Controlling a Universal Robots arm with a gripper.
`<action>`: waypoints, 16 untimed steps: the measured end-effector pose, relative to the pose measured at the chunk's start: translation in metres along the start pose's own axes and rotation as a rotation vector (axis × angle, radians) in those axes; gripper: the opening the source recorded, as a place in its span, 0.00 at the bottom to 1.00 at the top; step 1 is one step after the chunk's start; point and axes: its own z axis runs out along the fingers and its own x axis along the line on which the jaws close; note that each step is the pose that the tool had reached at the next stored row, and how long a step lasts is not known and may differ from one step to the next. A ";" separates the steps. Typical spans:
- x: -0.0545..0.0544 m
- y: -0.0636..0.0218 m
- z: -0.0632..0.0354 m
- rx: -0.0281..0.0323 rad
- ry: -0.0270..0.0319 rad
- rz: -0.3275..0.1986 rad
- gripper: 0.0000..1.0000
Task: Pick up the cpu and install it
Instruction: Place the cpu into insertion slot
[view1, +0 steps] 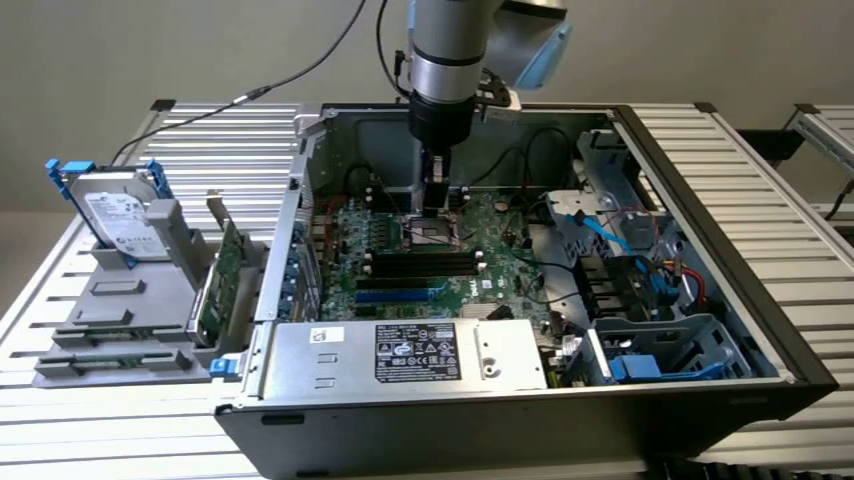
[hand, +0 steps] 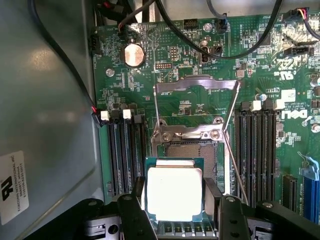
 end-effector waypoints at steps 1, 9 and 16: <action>0.000 0.0000 0.0000 -0.0001 -0.0006 0.000 0.55; -0.004 0.0000 -0.0002 -0.0014 -0.0224 0.001 0.55; -0.004 -0.0005 -0.0002 -0.0062 -0.0226 0.006 0.55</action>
